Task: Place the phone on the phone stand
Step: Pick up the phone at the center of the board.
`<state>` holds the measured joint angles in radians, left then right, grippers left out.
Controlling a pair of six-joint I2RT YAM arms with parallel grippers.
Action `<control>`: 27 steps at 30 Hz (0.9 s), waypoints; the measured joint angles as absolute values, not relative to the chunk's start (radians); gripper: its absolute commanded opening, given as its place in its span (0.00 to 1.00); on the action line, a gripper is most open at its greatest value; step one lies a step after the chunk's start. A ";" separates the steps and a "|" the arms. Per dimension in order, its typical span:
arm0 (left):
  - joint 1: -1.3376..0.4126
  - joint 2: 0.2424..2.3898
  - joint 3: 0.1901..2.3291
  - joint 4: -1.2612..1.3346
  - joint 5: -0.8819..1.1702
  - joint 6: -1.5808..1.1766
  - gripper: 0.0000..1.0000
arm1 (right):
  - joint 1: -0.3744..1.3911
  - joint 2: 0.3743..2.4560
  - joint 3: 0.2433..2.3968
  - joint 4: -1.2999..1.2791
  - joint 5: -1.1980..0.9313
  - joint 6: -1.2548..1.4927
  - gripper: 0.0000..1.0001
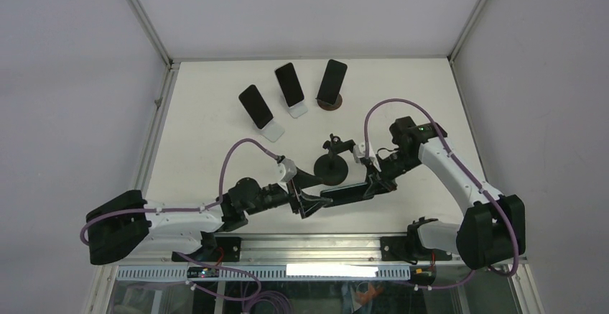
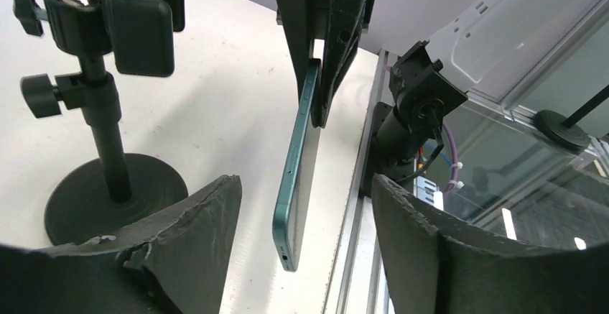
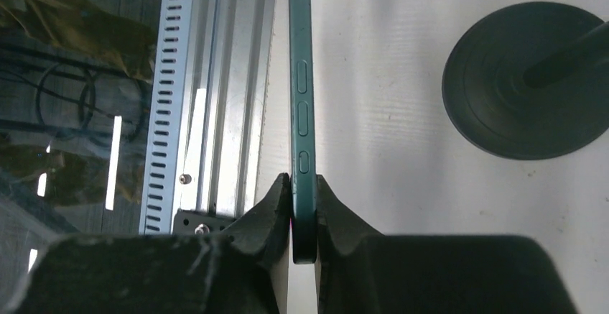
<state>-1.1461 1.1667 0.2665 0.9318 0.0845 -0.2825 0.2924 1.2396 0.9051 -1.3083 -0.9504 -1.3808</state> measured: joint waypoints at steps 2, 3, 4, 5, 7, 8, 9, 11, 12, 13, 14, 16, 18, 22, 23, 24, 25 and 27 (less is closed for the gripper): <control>-1.146 1.092 0.279 0.828 0.090 -0.265 0.75 | 0.297 1.240 0.928 -1.333 -0.911 -1.393 0.00; -1.146 1.062 0.287 0.783 0.094 -0.251 0.76 | 0.301 1.241 0.944 -1.350 -0.881 -1.398 0.00; -1.146 1.023 0.302 0.718 0.106 -0.234 0.76 | 0.307 1.243 0.960 -1.367 -0.853 -1.403 0.00; -1.146 1.000 0.313 0.681 0.113 -0.218 0.76 | 0.315 1.243 0.973 -1.382 -0.828 -1.406 0.00; -1.146 0.958 0.343 0.585 0.152 -0.170 0.77 | 0.335 1.244 1.000 -1.414 -0.768 -1.413 0.00; -1.146 0.952 0.351 0.562 0.165 -0.155 0.77 | 0.342 1.244 1.007 -1.422 -0.753 -1.414 0.00; -1.146 0.952 0.360 0.539 0.185 -0.134 0.77 | 0.355 1.244 1.015 -1.431 -0.733 -1.414 0.00; -1.146 0.976 0.377 0.505 0.219 -0.101 0.77 | 0.384 1.244 1.029 -1.446 -0.699 -1.412 0.00; -1.146 1.004 0.393 0.485 0.239 -0.084 0.77 | 0.402 1.244 1.038 -1.451 -0.684 -1.411 0.00; -1.146 1.023 0.402 0.480 0.245 -0.076 0.77 | 0.410 1.244 1.042 -1.454 -0.677 -1.409 0.00; -1.146 1.067 0.423 0.471 0.264 -0.061 0.77 | 0.425 1.244 1.053 -1.459 -0.666 -1.404 0.00; -1.146 1.134 0.453 0.471 0.277 -0.047 0.77 | 0.446 1.243 1.072 -1.463 -0.657 -1.391 0.00; -1.146 1.204 0.479 0.482 0.292 -0.037 0.77 | 0.461 1.241 1.084 -1.462 -0.654 -1.380 0.00; -1.146 1.296 0.498 0.525 0.297 -0.034 0.74 | 0.487 1.234 1.089 -1.461 -0.650 -1.354 0.00; -1.146 1.311 0.500 0.535 0.297 -0.034 0.73 | 0.491 1.234 1.089 -1.461 -0.650 -1.349 0.00; -1.146 1.328 0.501 0.551 0.298 -0.036 0.70 | 0.496 1.233 1.089 -1.460 -0.650 -1.341 0.00; -1.146 1.336 0.502 0.558 0.298 -0.038 0.67 | 0.498 1.232 1.089 -1.460 -0.650 -1.335 0.00; -1.146 1.349 0.504 0.573 0.299 -0.045 0.56 | 0.501 1.229 1.089 -1.460 -0.651 -1.325 0.00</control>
